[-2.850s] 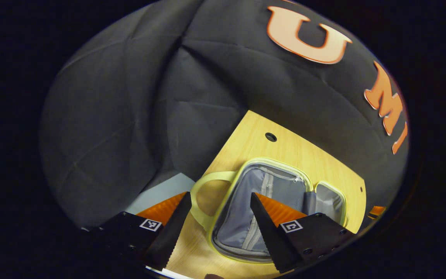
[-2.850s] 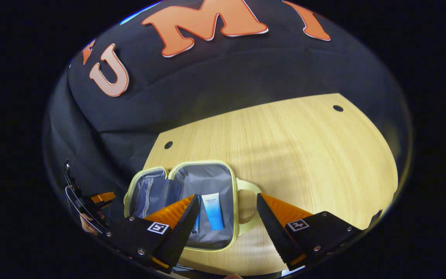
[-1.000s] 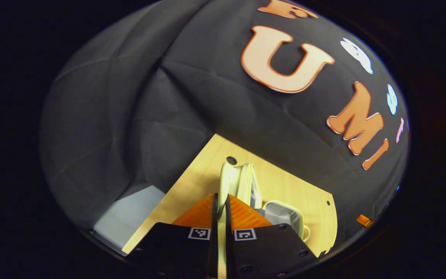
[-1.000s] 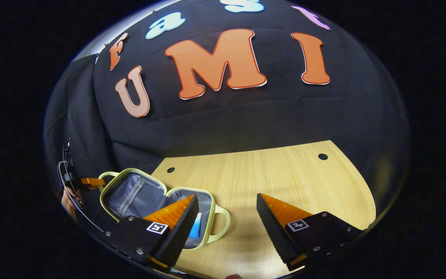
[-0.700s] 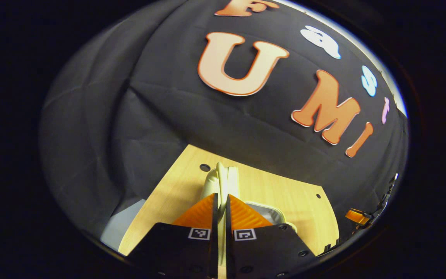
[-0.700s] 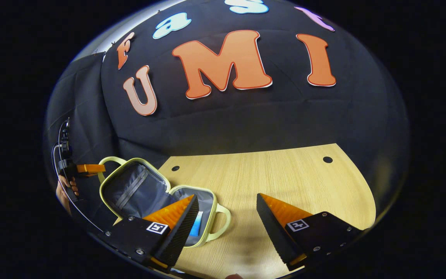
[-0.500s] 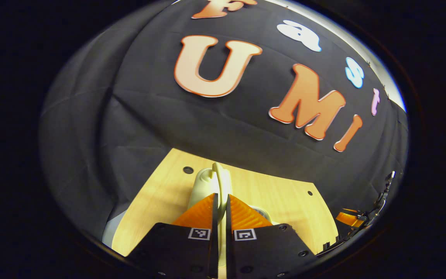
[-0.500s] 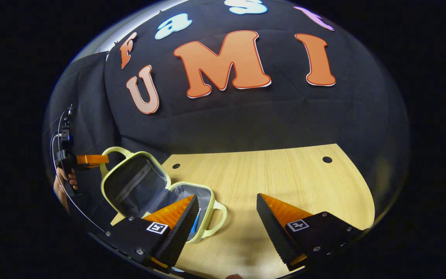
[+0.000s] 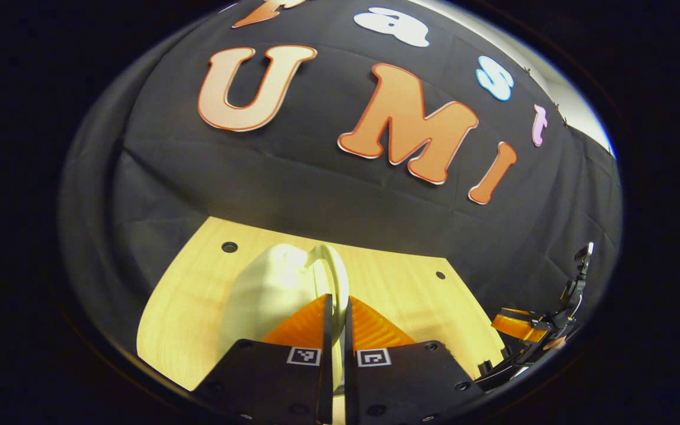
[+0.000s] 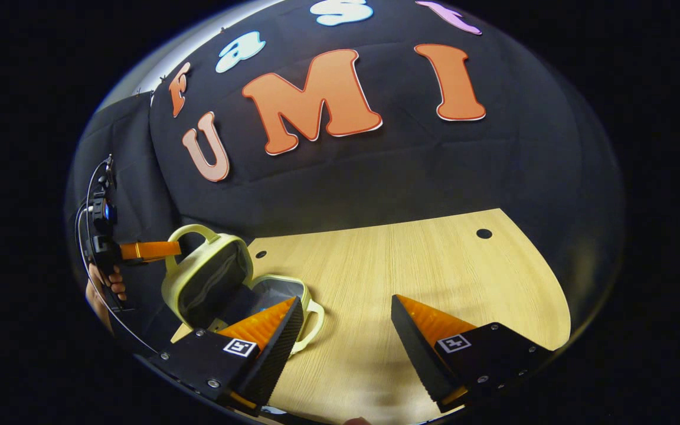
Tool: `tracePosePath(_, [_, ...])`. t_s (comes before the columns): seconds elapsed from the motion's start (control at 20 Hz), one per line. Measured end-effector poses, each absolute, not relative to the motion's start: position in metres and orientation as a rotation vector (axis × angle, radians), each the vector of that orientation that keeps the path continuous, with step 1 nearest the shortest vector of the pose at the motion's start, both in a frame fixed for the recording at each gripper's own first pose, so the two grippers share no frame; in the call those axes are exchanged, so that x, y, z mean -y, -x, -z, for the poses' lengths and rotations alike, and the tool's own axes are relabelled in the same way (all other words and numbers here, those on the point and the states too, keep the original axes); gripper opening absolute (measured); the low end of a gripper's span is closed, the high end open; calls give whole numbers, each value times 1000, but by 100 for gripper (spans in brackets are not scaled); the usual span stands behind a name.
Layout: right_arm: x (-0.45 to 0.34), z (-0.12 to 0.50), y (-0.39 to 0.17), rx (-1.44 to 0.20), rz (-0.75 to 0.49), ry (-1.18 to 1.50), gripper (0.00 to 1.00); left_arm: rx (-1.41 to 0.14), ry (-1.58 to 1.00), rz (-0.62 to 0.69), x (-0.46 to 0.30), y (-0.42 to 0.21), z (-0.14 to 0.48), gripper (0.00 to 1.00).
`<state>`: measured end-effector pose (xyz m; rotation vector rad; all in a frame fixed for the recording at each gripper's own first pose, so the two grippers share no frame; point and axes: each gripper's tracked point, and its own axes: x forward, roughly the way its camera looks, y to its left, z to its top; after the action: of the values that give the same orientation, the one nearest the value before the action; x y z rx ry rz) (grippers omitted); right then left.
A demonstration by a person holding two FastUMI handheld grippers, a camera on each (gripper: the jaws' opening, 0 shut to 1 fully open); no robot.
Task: First open the suitcase, pack the skin care products into it, and then close the suitcase.
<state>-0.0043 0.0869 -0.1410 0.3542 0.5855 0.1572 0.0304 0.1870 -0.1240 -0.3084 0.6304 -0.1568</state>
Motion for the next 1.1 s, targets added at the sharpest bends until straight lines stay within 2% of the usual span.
tracePosePath(0.45, [-42,160,22,-606,-143,-355,95,-718,327,276,-99,-23,181,8])
tracePosePath(0.85, [-32,169,26,-609,-143,-361,95,-864,166,330,-40,-8,263,8])
tracePosePath(0.95, [-32,170,28,-612,-152,-349,95,-912,98,328,-32,-1,281,17])
tracePosePath(1.1, [-25,172,28,-611,-145,-338,95,-914,-53,314,-33,0,295,17])
